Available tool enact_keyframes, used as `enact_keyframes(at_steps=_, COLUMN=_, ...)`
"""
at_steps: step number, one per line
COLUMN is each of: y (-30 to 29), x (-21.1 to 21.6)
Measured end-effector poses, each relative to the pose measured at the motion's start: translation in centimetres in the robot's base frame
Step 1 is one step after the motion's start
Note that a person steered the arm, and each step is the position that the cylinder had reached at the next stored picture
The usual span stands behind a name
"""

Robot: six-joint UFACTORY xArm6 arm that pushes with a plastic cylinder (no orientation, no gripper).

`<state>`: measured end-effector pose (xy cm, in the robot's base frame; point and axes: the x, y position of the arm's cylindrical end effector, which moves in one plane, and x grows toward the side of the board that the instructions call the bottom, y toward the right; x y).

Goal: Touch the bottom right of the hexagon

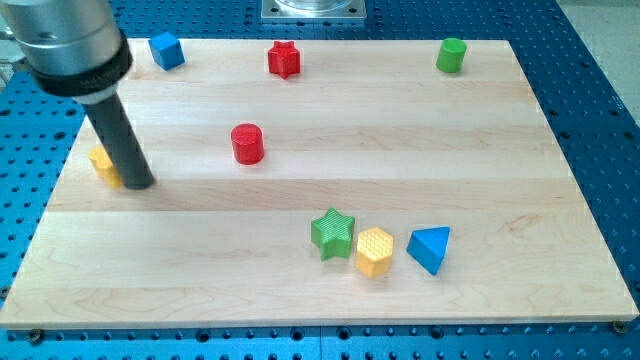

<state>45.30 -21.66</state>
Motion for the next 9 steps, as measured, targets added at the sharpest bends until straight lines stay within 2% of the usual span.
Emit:
enact_keyframes(at_steps=1, y=-1.6, x=-1.6)
enact_keyframes(at_steps=2, y=4.7, x=1.3)
enact_keyframes(at_steps=3, y=13.2, x=1.7)
enact_keyframes(at_steps=4, y=18.3, x=-1.1)
enact_keyframes(at_steps=5, y=28.6, x=-0.6)
enact_keyframes(at_steps=6, y=38.9, x=2.8)
enact_keyframes(at_steps=7, y=40.3, x=12.5)
enact_keyframes(at_steps=8, y=33.6, x=16.4)
enact_keyframes(at_steps=9, y=28.3, x=15.1)
